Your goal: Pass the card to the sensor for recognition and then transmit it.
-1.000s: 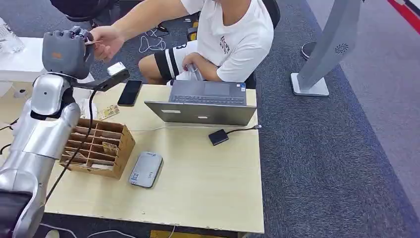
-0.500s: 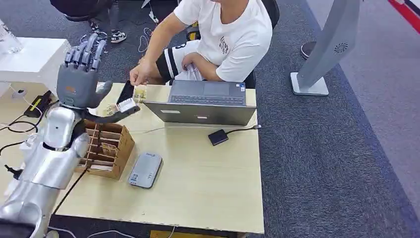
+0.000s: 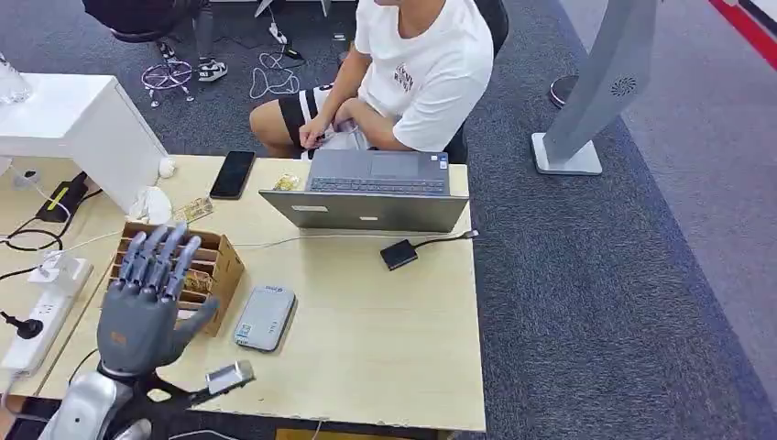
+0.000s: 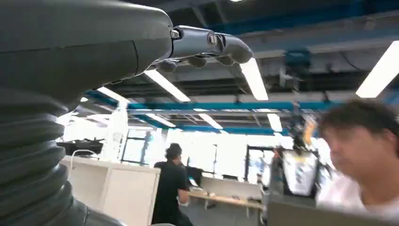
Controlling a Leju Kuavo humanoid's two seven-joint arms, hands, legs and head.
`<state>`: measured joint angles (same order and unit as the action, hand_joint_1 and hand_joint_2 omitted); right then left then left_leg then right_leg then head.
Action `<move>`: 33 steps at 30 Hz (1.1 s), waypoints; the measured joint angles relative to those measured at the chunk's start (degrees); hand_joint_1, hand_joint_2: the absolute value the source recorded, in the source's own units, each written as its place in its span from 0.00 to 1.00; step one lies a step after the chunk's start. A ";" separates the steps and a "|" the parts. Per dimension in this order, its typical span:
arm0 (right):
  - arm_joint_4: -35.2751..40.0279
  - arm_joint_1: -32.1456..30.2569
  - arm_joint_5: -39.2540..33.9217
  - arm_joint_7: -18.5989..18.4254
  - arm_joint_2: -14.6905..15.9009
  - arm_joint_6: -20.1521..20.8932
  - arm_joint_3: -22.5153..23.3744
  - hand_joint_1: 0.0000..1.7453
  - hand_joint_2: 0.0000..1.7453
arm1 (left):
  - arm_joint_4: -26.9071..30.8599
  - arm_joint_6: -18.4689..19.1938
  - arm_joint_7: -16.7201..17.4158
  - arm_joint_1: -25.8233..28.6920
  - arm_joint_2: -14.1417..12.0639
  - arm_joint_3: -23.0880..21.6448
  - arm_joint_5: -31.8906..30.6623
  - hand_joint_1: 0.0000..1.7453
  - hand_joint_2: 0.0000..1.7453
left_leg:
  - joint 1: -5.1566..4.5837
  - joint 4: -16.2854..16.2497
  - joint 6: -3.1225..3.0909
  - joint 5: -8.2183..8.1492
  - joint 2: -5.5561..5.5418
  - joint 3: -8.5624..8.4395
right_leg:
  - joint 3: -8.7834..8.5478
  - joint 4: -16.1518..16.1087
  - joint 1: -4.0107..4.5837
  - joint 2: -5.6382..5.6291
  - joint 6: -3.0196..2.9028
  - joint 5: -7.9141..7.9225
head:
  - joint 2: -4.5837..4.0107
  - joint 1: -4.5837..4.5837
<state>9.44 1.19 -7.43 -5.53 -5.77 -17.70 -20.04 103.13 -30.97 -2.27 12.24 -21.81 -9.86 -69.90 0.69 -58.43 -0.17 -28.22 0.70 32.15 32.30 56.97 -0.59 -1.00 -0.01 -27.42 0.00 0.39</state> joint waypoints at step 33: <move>-0.09 0.23 1.29 0.17 -0.57 0.11 1.49 0.00 1.00 | -11.22 19.85 3.87 1.85 4.56 14.60 4.04 0.00 1.00 | 0.00 0.00 -0.06 0.13 -0.70 0.06 | -0.13 0.01 0.01 0.74 -0.05 -0.09 | 0.00 0.00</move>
<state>9.35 1.42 -6.14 -5.35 -6.34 -17.59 -18.56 91.91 -11.12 1.60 14.09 -17.24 4.74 -65.86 0.69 -58.43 -0.23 -28.09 0.01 32.21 32.18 56.98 -0.58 -0.26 -0.06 -27.51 0.00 0.39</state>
